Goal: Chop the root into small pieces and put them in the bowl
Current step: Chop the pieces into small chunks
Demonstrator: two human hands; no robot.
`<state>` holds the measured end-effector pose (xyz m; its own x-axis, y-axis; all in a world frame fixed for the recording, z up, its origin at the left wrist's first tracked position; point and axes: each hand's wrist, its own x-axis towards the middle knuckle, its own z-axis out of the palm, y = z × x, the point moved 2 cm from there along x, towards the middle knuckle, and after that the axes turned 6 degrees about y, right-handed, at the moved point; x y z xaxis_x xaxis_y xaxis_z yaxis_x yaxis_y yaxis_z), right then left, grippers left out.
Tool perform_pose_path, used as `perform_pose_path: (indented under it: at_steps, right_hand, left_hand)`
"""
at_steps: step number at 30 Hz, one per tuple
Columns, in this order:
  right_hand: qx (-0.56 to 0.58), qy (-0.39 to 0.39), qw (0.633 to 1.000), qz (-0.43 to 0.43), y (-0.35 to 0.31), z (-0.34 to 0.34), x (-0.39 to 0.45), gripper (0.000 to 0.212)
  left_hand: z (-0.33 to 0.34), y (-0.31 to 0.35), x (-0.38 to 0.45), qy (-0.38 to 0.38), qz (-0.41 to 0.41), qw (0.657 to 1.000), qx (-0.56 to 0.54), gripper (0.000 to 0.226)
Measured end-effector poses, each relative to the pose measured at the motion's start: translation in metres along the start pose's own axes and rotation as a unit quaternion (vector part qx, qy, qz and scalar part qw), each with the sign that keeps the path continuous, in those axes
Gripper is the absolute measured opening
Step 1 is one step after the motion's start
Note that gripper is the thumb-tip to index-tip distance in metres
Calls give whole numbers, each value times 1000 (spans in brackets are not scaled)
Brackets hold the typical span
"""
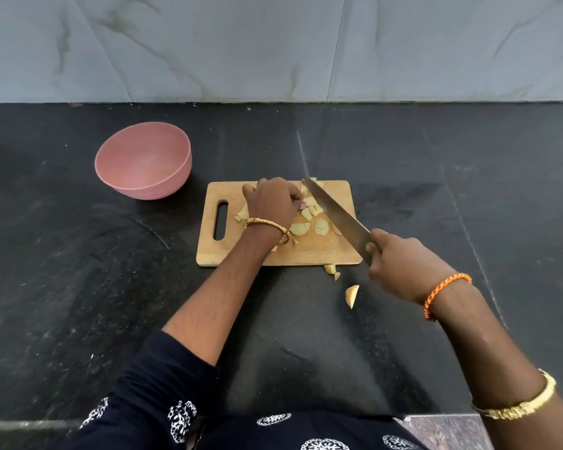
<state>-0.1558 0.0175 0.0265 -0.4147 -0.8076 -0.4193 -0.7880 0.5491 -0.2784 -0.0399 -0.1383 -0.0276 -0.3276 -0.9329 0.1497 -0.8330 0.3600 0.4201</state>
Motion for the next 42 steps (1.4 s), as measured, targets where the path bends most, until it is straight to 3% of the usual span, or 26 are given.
perform_pose_path:
  at_steps: [4, 18, 23, 25, 29, 34, 42]
  right_hand:
    - [34, 9, 999, -12, -11, -2, 4, 11]
    - [-3, -22, 1000, 10, -24, 18, 11, 35]
    - [-33, -28, 999, 12, -4, 16, -8, 18]
    - [-8, -21, 1000, 11, 6, 14, -18, 11]
    - [72, 17, 997, 4, 13, 6, -14, 18]
    - [107, 18, 994, 25, 13, 1, 6, 17]
    - [128, 23, 991, 29, 3, 10, 20, 15]
  left_hand:
    - [0, 2, -4, 23, -12, 1000, 5, 13]
    - [6, 5, -12, 55, -31, 998, 26, 19]
    - [5, 6, -15, 74, -43, 996, 14, 15]
    - [3, 5, -10, 63, -47, 997, 10, 14]
    - [-2, 4, 9, 55, -3, 998, 15, 20]
    - [10, 9, 30, -66, 94, 993, -30, 32]
    - [13, 9, 23, -58, 98, 993, -25, 25]
